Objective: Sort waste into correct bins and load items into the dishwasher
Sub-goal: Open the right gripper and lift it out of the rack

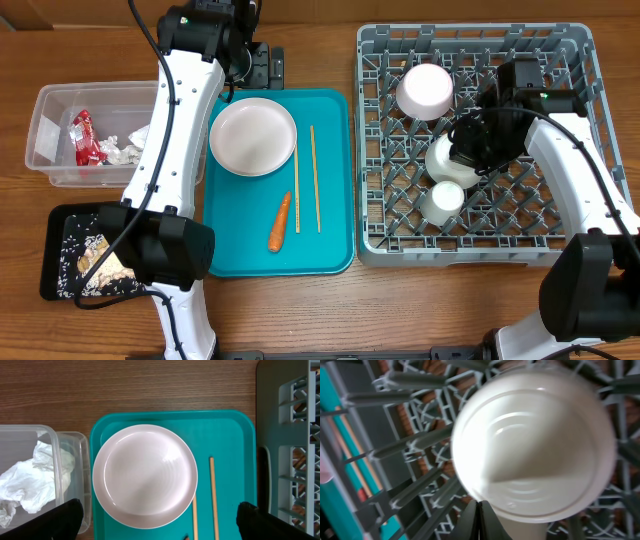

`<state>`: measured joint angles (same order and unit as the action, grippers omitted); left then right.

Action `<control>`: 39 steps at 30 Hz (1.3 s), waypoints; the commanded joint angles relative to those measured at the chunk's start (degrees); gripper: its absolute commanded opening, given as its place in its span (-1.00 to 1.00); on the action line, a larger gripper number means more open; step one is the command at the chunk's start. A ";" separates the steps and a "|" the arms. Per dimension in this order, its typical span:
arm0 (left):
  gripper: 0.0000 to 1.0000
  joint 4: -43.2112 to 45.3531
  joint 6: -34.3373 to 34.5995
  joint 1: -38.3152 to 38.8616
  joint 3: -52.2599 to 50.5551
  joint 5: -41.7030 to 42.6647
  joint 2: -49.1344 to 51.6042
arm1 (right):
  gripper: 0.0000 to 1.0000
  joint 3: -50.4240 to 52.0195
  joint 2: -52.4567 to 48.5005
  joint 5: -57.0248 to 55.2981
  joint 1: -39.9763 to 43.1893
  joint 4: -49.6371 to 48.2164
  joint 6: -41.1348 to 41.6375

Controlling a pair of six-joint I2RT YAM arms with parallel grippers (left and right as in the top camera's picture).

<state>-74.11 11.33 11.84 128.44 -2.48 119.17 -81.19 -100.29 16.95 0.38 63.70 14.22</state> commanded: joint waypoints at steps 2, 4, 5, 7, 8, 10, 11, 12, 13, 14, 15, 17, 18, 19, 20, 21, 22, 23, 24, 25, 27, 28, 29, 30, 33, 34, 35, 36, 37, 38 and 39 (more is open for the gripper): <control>1.00 0.00 -1.49 -0.24 1.07 -1.01 0.72 | -0.92 -1.46 0.35 3.74 0.02 0.13 -2.69; 0.99 0.00 -1.49 -0.24 1.07 -1.01 0.72 | -0.92 -3.30 1.31 3.78 0.07 0.26 -2.67; 1.00 0.00 -1.49 -0.24 1.07 -1.01 0.72 | -0.92 -4.52 2.16 4.17 0.07 0.31 -2.64; 0.99 0.00 -1.49 -0.24 1.07 -1.01 0.72 | -0.92 -6.47 3.78 6.10 0.07 0.28 -2.64; 1.00 0.00 -1.49 -0.24 1.07 -1.01 0.72 | -0.92 -7.54 4.76 8.04 0.07 0.28 -2.64; 1.00 0.00 -1.49 -0.24 1.07 -1.01 0.72 | -0.83 -8.83 6.62 12.50 0.00 0.20 -2.64; 0.99 0.00 -1.49 -0.24 1.07 -1.01 0.72 | -0.72 -8.94 7.39 14.36 0.00 0.04 -2.64; 1.00 0.00 -1.49 -0.24 1.07 -1.01 0.72 | -0.65 -8.94 8.04 15.93 0.00 0.11 -2.64; 0.99 0.00 -1.49 -0.24 1.07 -1.01 0.72 | -0.63 -8.94 8.44 16.96 0.00 0.37 -2.62; 1.00 0.00 -1.49 -0.24 1.07 -1.01 0.72 | -0.61 -8.94 8.68 17.81 0.00 1.36 -2.62; 1.00 0.00 -1.49 -0.24 1.07 -1.01 0.72 | -0.61 -8.94 8.68 17.97 0.00 2.58 -2.45; 0.99 0.00 -1.49 -0.24 1.07 -1.01 0.72 | -0.63 -8.87 8.59 17.88 -0.13 4.85 -2.21; 1.00 0.00 -1.49 -0.24 1.07 -1.01 0.72 | -0.64 -8.85 8.57 17.84 -0.42 6.14 -2.25; 0.99 0.00 -1.49 -0.24 1.07 -1.01 0.72 | -0.69 -8.85 8.57 17.81 -0.63 6.71 -2.25; 1.00 0.00 -1.49 -0.24 1.07 -1.01 0.72 | -0.71 -8.85 8.57 17.68 -1.09 7.37 -2.25; 0.99 0.00 -1.49 -0.24 1.07 -1.01 0.72 | -0.72 -8.85 8.57 17.64 -1.57 7.74 -2.32; 1.00 0.00 -1.49 -0.24 1.07 -1.01 0.72 | -0.74 -8.85 8.57 17.64 -2.27 7.93 -2.49; 1.00 0.00 -1.49 -0.24 1.07 -1.01 0.72 | -0.74 -8.85 8.57 17.55 -2.95 7.93 -2.49; 1.00 0.00 -1.49 -0.24 1.07 -1.01 0.72 | -0.74 -8.85 8.57 17.35 -3.87 7.76 -2.49; 1.00 0.00 -1.49 -0.24 1.07 -1.01 0.72 | -0.74 -8.85 8.57 16.92 -4.79 7.48 -2.47; 0.99 0.00 -1.49 -0.24 1.07 -1.01 0.72 | -0.74 -8.85 8.57 15.41 -6.88 6.60 -2.43; 0.99 0.00 -1.49 -0.24 1.07 -1.01 0.72 | -0.74 -8.85 8.57 14.82 -7.98 6.05 -2.43; 1.00 0.00 -1.49 -0.24 1.07 -1.01 0.72 | -0.74 -8.85 8.57 14.56 -9.31 5.38 -2.40; 1.00 0.00 -1.49 -0.24 1.07 -1.01 0.72 | -0.74 -8.85 8.57 14.43 -11.26 4.44 -2.36; 1.00 0.00 -1.49 -0.24 1.07 -1.01 0.72 | -0.74 -8.85 8.57 12.48 -15.37 2.64 -2.16; 0.99 0.00 -1.49 -0.24 1.07 -1.01 0.72 | -0.74 -8.85 8.55 11.41 -16.83 2.12 -2.14; 0.99 0.00 -1.49 -0.24 1.07 -1.01 0.72 | -0.74 -8.85 8.55 10.32 -18.16 1.73 -1.90; 1.00 0.00 -1.49 -0.24 1.07 -1.01 0.72 | -0.74 -8.83 8.50 9.03 -19.78 1.33 -1.51; 1.00 0.00 -1.49 -0.24 1.07 -1.01 0.72 | -0.74 -8.83 8.50 7.78 -21.29 1.05 -0.63; 1.00 0.00 -1.49 -0.24 1.07 -1.01 0.72 | -0.74 -8.83 8.50 6.64 -22.53 0.81 0.04; 1.00 0.00 -1.49 -0.24 1.07 -1.01 0.72 | -0.74 -8.83 8.44 5.35 -23.80 0.57 1.09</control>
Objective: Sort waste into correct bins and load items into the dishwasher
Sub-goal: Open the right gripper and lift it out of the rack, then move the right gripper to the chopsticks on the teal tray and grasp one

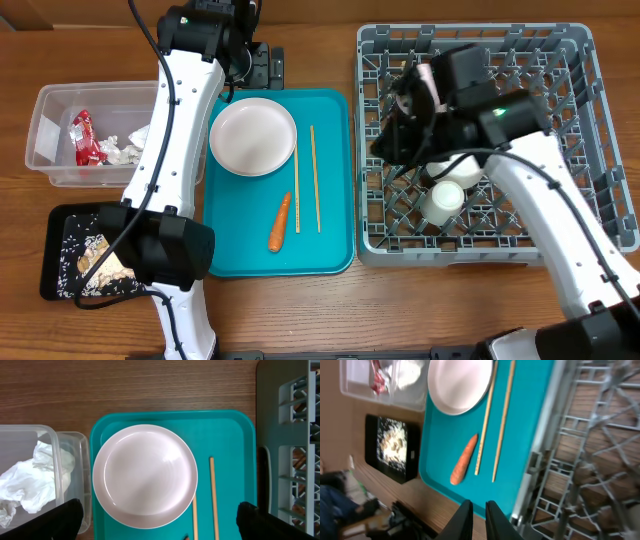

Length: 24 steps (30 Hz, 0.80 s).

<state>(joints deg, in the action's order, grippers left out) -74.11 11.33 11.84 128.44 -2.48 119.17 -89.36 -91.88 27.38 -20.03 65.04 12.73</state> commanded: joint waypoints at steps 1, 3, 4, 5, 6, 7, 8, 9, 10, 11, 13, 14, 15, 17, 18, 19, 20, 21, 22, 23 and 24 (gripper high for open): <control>1.00 0.00 -1.49 -0.24 1.07 -1.01 0.72 | -0.74 -0.66 -0.09 -6.43 -4.94 -1.16 3.61; 1.00 0.00 -1.49 -0.24 1.07 -1.01 0.72 | -0.74 -0.66 -0.57 -8.61 -7.39 -2.01 5.20; 1.00 0.00 -1.49 -0.24 1.07 -1.01 0.72 | -0.74 -0.66 -0.94 -9.77 -8.68 -2.71 5.81; 1.00 0.00 -1.49 -0.24 1.07 -1.01 0.72 | -0.74 -0.66 -1.38 -10.49 -9.68 -3.32 6.12; 0.99 0.00 -1.49 -0.24 1.07 -1.01 0.72 | -0.74 -0.66 -1.77 -11.43 -10.80 -4.09 6.86; 0.99 0.00 -1.49 -0.24 1.07 -1.01 0.72 | -0.75 -0.66 -2.32 -12.35 -11.67 -4.70 7.30; 1.00 0.00 -1.49 -0.24 1.07 -1.01 0.72 | -0.74 -0.66 -2.80 -13.38 -12.70 -5.60 7.50; 0.99 0.00 -1.49 -0.24 1.07 -1.01 0.72 | -0.74 -0.66 -3.61 -14.86 -13.88 -6.62 7.48; 0.99 0.00 -1.49 -0.24 1.07 -1.01 0.72 | -0.74 -0.63 -4.20 -16.06 -14.71 -7.34 7.48; 1.00 0.00 -1.49 -0.24 1.07 -1.01 0.72 | -0.74 -0.63 -5.22 -17.84 -15.89 -8.35 7.48; 1.00 0.00 -1.49 -0.24 1.07 -1.01 0.72 | -0.74 -0.66 -6.86 -19.96 -17.38 -10.10 7.52; 1.00 0.00 -1.49 -0.24 1.07 -1.01 0.72 | -0.74 -0.66 -7.98 -20.48 -18.12 -11.39 7.52; 1.00 0.00 -1.49 -0.24 1.07 -1.01 0.72 | -0.74 -0.66 -8.79 -20.50 -18.58 -12.37 7.56; 1.00 0.00 -1.49 -0.24 1.07 -1.01 0.72 | -0.74 -0.63 -11.08 -20.48 -19.50 -14.91 8.85; 1.00 0.00 -1.49 -0.24 1.07 -1.01 0.72 | -0.74 -0.63 -12.09 -20.55 -19.78 -15.78 9.75; 1.00 0.00 -1.49 -0.24 1.07 -1.01 0.72 | -0.74 -0.66 -13.03 -20.72 -19.96 -16.63 10.38; 1.00 0.00 -1.49 -0.24 1.07 -1.01 0.72 | -0.74 -0.66 -14.23 -21.27 -20.11 -17.53 11.61; 1.00 0.00 -1.49 -0.24 1.07 -1.01 0.72 | -0.74 -0.63 -15.50 -21.49 -20.17 -18.51 12.57; 1.00 0.00 -1.49 -0.24 1.07 -1.01 0.72 | -0.76 -0.63 -16.41 -21.57 -20.17 -19.10 12.92; 1.00 0.00 -1.49 -0.24 1.07 -1.01 0.72 | -0.77 -0.63 -17.22 -21.59 -20.17 -19.61 12.90; 0.99 0.00 -1.49 -0.24 1.07 -1.01 0.72 | -0.77 -0.63 -17.81 -21.79 -20.17 -19.89 12.87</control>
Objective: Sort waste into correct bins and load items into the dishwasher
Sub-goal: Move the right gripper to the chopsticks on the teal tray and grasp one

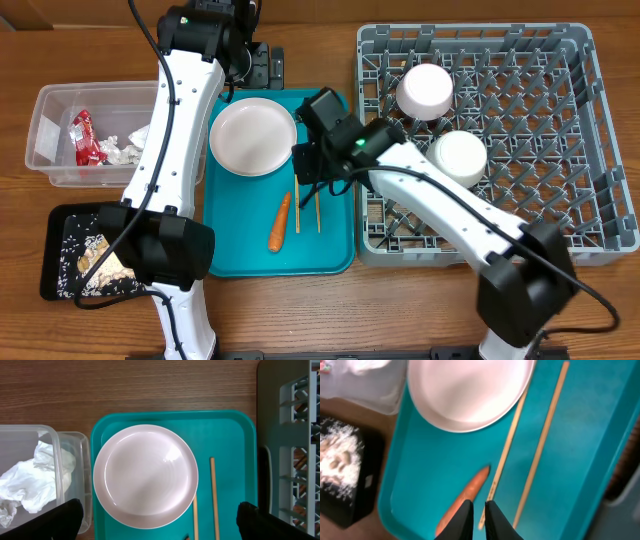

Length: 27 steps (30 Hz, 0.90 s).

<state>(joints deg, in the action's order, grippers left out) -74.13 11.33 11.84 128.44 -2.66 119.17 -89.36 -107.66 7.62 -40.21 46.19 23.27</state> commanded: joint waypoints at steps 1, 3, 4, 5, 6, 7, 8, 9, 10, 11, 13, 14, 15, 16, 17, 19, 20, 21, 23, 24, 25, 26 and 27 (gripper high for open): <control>0.99 0.02 -1.49 -0.24 1.07 -0.83 0.72 | -0.77 -0.63 -2.71 -2.58 0.00 -1.42 2.32; 1.00 0.02 -1.49 -0.24 1.07 -0.83 0.72 | -0.77 -0.63 -3.80 -5.35 0.00 -2.03 2.29; 1.00 0.02 -1.49 -0.24 1.07 -0.83 0.72 | -0.75 -0.63 -4.59 -7.54 -0.02 -2.40 2.29; 0.99 0.02 -1.49 -0.24 1.07 -0.83 0.72 | -0.69 -0.63 -5.07 -8.79 -0.02 -2.54 2.27; 1.00 0.02 -1.49 -0.24 1.07 -0.83 0.72 | -0.67 -0.63 -5.68 -9.64 -0.02 -2.64 2.27; 1.00 0.02 -1.49 -0.24 1.07 -0.83 0.72 | -0.63 -0.63 -6.36 -9.97 -0.02 -2.64 2.25; 0.99 0.02 -1.49 -0.24 1.07 -0.83 0.72 | -0.62 -0.63 -7.15 -9.92 -0.02 -2.64 2.27; 0.99 0.02 -1.49 -0.24 1.07 -0.83 0.72 | -0.60 -0.63 -7.93 -9.90 -0.07 -2.62 2.29; 1.00 0.02 -1.49 -0.24 1.07 -0.83 0.72 | -0.52 -0.63 -9.22 -9.94 -0.20 -2.71 2.27; 1.00 0.02 -1.49 -0.24 1.07 -0.83 0.72 | -0.47 -0.63 -9.84 -9.94 -0.24 -2.91 2.27; 0.99 0.02 -1.49 -0.24 1.07 -0.83 0.72 | -0.42 -0.63 -11.32 -9.94 -0.24 -3.56 2.19; 1.00 0.02 -1.49 -0.24 1.07 -0.83 0.72 | -0.40 -0.63 -11.93 -9.97 -0.24 -3.78 1.95; 1.00 0.02 -1.49 -0.24 1.07 -0.83 0.72 | -0.40 -0.63 -12.52 -10.16 -0.24 -3.96 1.81; 1.00 0.02 -1.49 -0.24 1.07 -0.83 0.72 | -0.39 -0.63 -13.11 -10.14 -0.24 -4.17 1.22; 1.00 0.02 -1.49 -0.24 1.07 -0.83 0.72 | -0.38 -0.63 -13.79 -10.14 -0.26 -4.42 0.20; 0.99 0.02 -1.49 -0.24 1.07 -0.83 0.72 | -0.35 -0.63 -14.67 -10.16 -0.28 -4.68 -1.03; 1.00 0.02 -1.49 -0.24 1.07 -0.83 0.72 | -0.32 -0.63 -14.95 -10.16 -0.28 -4.83 -1.29; 1.00 0.02 -1.49 -0.24 1.07 -0.83 0.72 | -0.31 -0.63 -15.58 -10.14 -0.28 -5.05 -1.40; 0.99 0.02 -1.49 -0.24 1.07 -0.83 0.72 | -0.28 -0.63 -16.28 -10.14 -0.28 -5.51 -1.44; 0.99 0.02 -1.49 -0.24 1.07 -0.83 0.72 | -0.28 -0.63 -16.57 -10.12 -0.28 -5.88 -1.79; 1.00 0.02 -1.49 -0.24 1.07 -0.83 0.72 | -0.27 -0.63 -16.81 -10.14 -0.28 -6.16 -2.38; 1.00 0.02 -1.49 -0.24 1.07 -0.83 0.72 | -0.28 -0.63 -17.05 -10.23 -0.28 -6.36 -2.75; 1.00 0.02 -1.49 -0.24 1.07 -0.83 0.72 | -0.28 -0.63 -17.31 -10.43 -0.28 -6.56 -2.73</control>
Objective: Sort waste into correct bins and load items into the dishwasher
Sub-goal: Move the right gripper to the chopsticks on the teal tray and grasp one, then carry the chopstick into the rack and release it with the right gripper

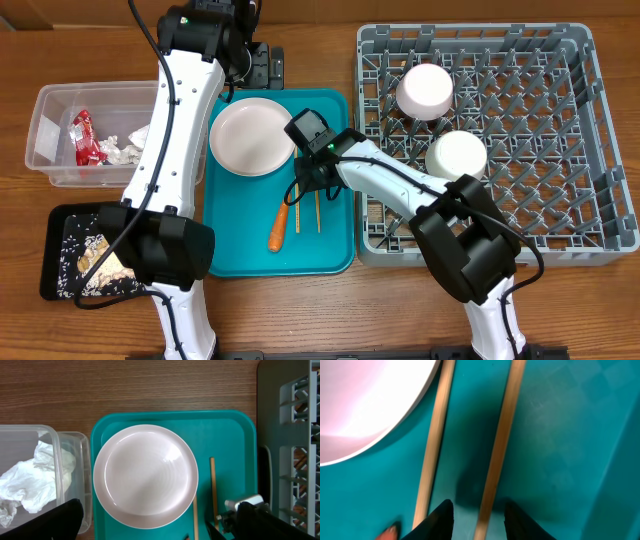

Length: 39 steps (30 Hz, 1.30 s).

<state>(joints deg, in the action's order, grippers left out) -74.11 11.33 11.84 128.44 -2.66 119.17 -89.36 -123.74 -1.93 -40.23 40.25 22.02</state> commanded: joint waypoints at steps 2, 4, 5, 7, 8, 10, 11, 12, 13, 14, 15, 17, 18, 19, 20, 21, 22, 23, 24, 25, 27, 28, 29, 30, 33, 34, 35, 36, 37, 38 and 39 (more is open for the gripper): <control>0.99 0.00 -1.49 -0.24 1.07 -0.83 0.72 | -0.35 -0.63 -1.73 -1.03 -0.26 -0.83 -1.49; 1.00 0.00 -1.49 -0.24 1.07 -0.83 0.72 | -0.51 -0.63 -2.49 -1.03 -0.26 -0.98 -1.46; 0.99 0.00 -1.49 -0.24 1.07 -0.83 0.72 | -0.60 -0.63 -2.95 -1.03 -0.26 -0.98 -1.46; 1.00 0.00 -1.49 -0.24 1.07 -0.83 0.72 | -0.84 -0.63 -3.74 -1.03 -0.26 -0.74 -1.46; 1.00 0.00 -1.49 -0.24 1.07 -0.83 0.72 | -0.89 -0.63 -3.74 -1.03 -0.26 -0.52 -1.44; 0.99 0.00 -1.49 -0.24 1.07 -0.83 0.72 | -0.92 -0.66 -3.67 -1.01 -0.26 -0.42 -1.42; 0.99 0.00 -1.49 -0.24 1.07 -0.83 0.72 | -0.92 -0.68 -3.65 -1.01 -0.26 -0.44 -1.42; 1.00 0.00 -1.49 -0.24 1.07 -0.83 0.72 | -0.92 -0.68 -3.65 -0.98 -0.26 -0.46 -1.44; 1.00 0.00 -1.49 -0.24 1.07 -0.83 0.72 | -0.92 -0.68 -3.65 -1.01 -0.26 -0.20 -1.44; 1.00 0.00 -1.49 -0.24 1.07 -0.83 0.72 | -0.92 -0.74 -3.61 -1.03 -0.20 -0.15 -1.46; 1.00 0.00 -1.49 -0.24 1.07 -0.83 0.72 | -0.92 -0.94 -3.34 -1.03 -0.13 -0.13 -1.46; 0.99 0.00 -1.51 -0.24 1.07 -0.83 0.72 | -0.93 -1.75 -2.08 -1.01 0.20 0.76 -1.44; 1.00 0.00 -1.49 -0.24 1.07 -0.83 0.72 | -0.93 -2.25 -1.22 -1.01 0.37 1.40 -1.44; 0.99 0.00 -1.49 -0.24 1.07 -0.83 0.72 | -0.93 -2.97 0.02 -1.01 0.50 1.97 -1.44; 0.99 0.00 -1.49 -0.24 1.07 -0.83 0.72 | -0.93 -3.45 1.16 -1.03 0.52 2.21 -1.44; 0.99 0.00 -1.49 -0.24 1.07 -0.83 0.72 | -0.93 -3.89 2.38 -1.01 0.55 2.23 -1.44; 1.00 0.00 -1.49 -0.24 1.07 -0.83 0.72 | -0.93 -4.24 3.69 -1.01 0.55 2.23 -1.44; 1.00 0.00 -1.49 -0.24 1.07 -0.83 0.72 | -0.93 -4.50 4.98 -1.01 0.55 2.25 -1.44; 1.00 0.00 -1.49 -0.24 1.07 -0.83 0.72 | -0.93 -4.63 6.49 -1.01 0.55 2.23 -1.42; 1.00 0.00 -1.49 -0.24 1.07 -0.83 0.72 | -0.93 -4.66 8.07 -1.01 0.55 2.25 -1.40; 0.99 0.00 -1.49 -0.24 1.07 -0.83 0.72 | -0.92 -4.66 10.75 -1.01 0.55 2.43 -1.40; 0.99 0.00 -1.49 -0.24 1.07 -0.83 0.72 | -0.93 -4.66 12.22 -1.01 0.55 2.54 -1.40; 1.00 0.00 -1.49 -0.24 1.07 -0.83 0.72 | -0.93 -4.66 13.40 -1.03 0.55 2.71 -1.40; 1.00 0.00 -1.49 -0.24 1.07 -0.83 0.72 | -0.93 -4.66 14.67 -1.05 0.55 2.95 -1.40; 1.00 0.00 -1.49 -0.24 1.07 -0.83 0.72 | -0.93 -4.66 17.92 -3.65 0.55 4.52 -0.96; 1.00 0.00 -1.49 -0.24 1.07 -0.83 0.72 | -0.93 -4.66 18.64 -4.98 0.57 5.38 -0.98; 1.00 0.00 -1.49 -0.24 1.07 -0.83 0.72 | -0.93 -4.66 19.47 -6.73 0.61 6.71 -0.98; 1.00 0.00 -1.49 -0.24 1.07 -0.83 0.72 | -0.93 -4.66 20.09 -8.28 0.68 8.09 -0.96; 1.00 0.00 -1.49 -0.24 1.07 -0.83 0.72 | -0.93 -4.66 20.41 -9.27 0.72 9.03 -0.98; 0.99 0.00 -1.49 -0.24 1.07 -0.83 0.72 | -0.93 -4.66 20.81 -10.60 0.74 10.38 -0.98; 1.00 0.00 -1.49 -0.24 1.07 -0.83 0.72 | -0.93 -4.66 20.94 -12.39 0.83 12.44 -0.98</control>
<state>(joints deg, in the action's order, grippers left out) -74.11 11.33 11.84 128.44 -2.68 119.17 -93.38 -103.68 -8.25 -40.01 50.22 20.82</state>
